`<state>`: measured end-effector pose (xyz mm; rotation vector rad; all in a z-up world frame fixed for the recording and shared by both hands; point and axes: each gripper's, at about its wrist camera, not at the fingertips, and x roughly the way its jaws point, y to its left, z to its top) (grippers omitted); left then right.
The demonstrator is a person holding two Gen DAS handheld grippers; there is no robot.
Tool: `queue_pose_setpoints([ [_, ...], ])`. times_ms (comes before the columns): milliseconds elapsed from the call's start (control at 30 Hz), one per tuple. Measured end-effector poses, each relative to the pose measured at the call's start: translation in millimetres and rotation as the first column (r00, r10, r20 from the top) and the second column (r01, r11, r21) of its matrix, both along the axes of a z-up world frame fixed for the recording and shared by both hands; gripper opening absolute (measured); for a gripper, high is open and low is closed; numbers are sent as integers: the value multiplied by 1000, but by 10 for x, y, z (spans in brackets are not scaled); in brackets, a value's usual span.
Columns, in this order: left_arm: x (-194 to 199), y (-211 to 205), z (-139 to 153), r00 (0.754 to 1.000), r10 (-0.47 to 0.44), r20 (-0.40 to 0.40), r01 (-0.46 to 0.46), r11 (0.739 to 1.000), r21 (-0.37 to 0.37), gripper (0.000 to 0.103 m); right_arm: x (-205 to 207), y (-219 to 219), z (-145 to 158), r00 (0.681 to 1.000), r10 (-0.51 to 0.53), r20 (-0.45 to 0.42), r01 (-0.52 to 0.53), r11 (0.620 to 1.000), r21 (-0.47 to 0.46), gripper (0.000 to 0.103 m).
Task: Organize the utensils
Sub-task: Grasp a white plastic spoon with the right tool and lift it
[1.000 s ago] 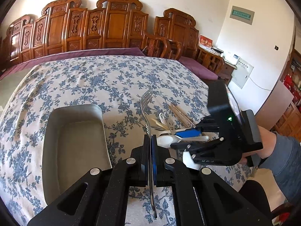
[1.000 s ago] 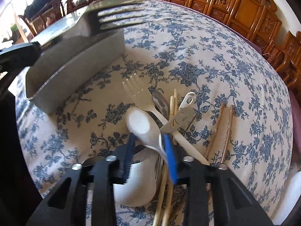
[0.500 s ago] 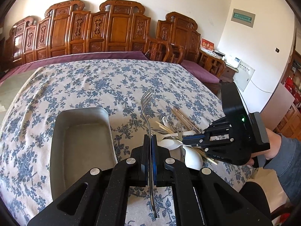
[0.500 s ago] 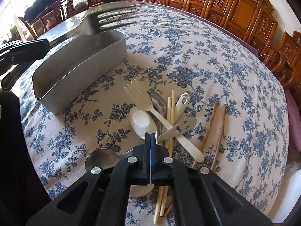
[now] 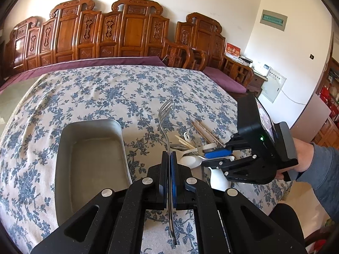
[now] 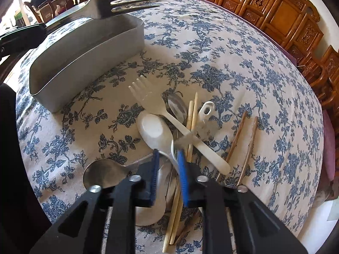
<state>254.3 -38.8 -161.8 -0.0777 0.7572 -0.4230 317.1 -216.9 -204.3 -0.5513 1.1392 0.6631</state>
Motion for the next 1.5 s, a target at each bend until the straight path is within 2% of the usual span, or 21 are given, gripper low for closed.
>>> queue_pose_setpoints([
  [300, -11, 31, 30, 1000, 5, 8, -5, 1000, -8, 2, 78, -41, -10, 998, -25, -63, 28, 999, 34, 17],
  [367, -12, 30, 34, 1000, 5, 9, -5, 1000, -8, 2, 90, -77, 14, 996, -44, -77, 48, 998, 52, 8],
  [400, -14, 31, 37, 1000, 6, 10, -6, 1000, -8, 2, 99, -98, 14, 994, -58, -93, 63, 996, 58, 1],
  [467, -13, 44, 36, 1000, 6, 10, -5, 1000, -10, 2, 26, -71, 3, 997, -26, -70, 29, 999, 36, 1],
  [600, -15, 46, 41, 1000, 6, 9, -6, 1000, -9, 2, 10, -95, 24, 998, -32, -55, 34, 999, 23, 1],
  [733, -24, 46, 39, 1000, 5, 12, -5, 1000, -10, 2, 71, -149, 62, 998, -44, -52, 46, 998, 32, 2],
  [833, -19, 37, 35, 1000, 4, 9, -4, 1000, -9, 2, 82, -106, 32, 996, -11, -85, 13, 1000, 22, 3],
  [967, -17, 35, 32, 1000, 3, 8, -2, 1000, -10, 2, 85, -21, -31, 995, 24, -95, -26, 999, -27, 19],
  [1100, -15, 36, 33, 1000, 3, 7, -3, 1000, -9, 2, 120, 1, -140, 993, 23, -118, -30, 998, -58, 25],
  [1200, -16, 36, 43, 1000, 5, 10, -5, 1000, -12, 2, 128, -7, -107, 996, 11, -92, -16, 998, -54, 16],
  [1267, -18, 39, 51, 1000, 6, 11, -6, 1000, -14, 2, 133, -30, -72, 997, 3, -83, -6, 999, -38, 4],
  [1500, -48, 76, 98, 1000, 10, 24, -9, 1000, -20, 2, 56, -97, 195, 999, -35, -41, 37, 998, 45, 4],
])
